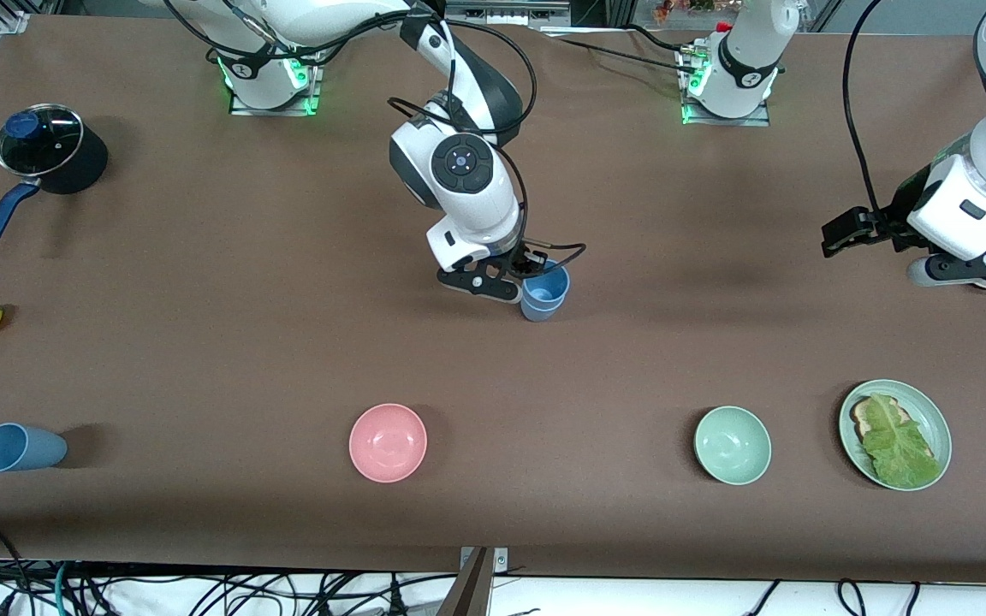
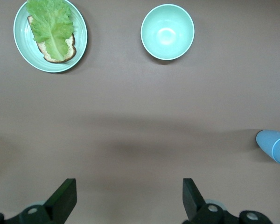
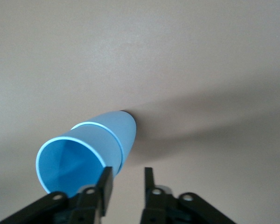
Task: Stack blue cups with both arms
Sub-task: 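Lower the blue cup into the tissue cup and open the right gripper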
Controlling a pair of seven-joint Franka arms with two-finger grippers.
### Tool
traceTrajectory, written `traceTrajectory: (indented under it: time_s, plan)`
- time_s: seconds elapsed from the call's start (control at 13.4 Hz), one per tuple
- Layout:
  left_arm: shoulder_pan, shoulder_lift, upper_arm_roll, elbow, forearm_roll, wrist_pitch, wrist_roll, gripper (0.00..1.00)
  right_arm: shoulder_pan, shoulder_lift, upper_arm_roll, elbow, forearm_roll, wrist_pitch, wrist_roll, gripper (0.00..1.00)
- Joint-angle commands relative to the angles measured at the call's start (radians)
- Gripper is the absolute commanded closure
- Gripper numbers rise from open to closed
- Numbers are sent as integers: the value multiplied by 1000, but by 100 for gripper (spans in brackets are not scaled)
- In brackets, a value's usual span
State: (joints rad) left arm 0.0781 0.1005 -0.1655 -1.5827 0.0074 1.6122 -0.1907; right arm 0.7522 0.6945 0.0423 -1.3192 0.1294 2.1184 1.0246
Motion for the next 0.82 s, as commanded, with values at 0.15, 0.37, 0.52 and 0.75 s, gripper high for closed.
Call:
traceTrajectory:
  time_s: [0.15, 0.37, 0.52, 0.75]
  plan:
    - [6, 15, -5, 30, 2, -9, 16, 0, 12, 4, -12, 40, -42, -14, 0, 0]
    - [6, 15, -5, 30, 2, -9, 16, 0, -1, -18, -21, 40, -42, -63, -44, 0]
    - [6, 15, -5, 30, 2, -9, 16, 0, -28, -42, -21, 69, -42, -144, -67, 0]
    - [6, 15, -5, 30, 2, -9, 16, 0, -95, -99, -18, 78, -39, -305, -208, 0]
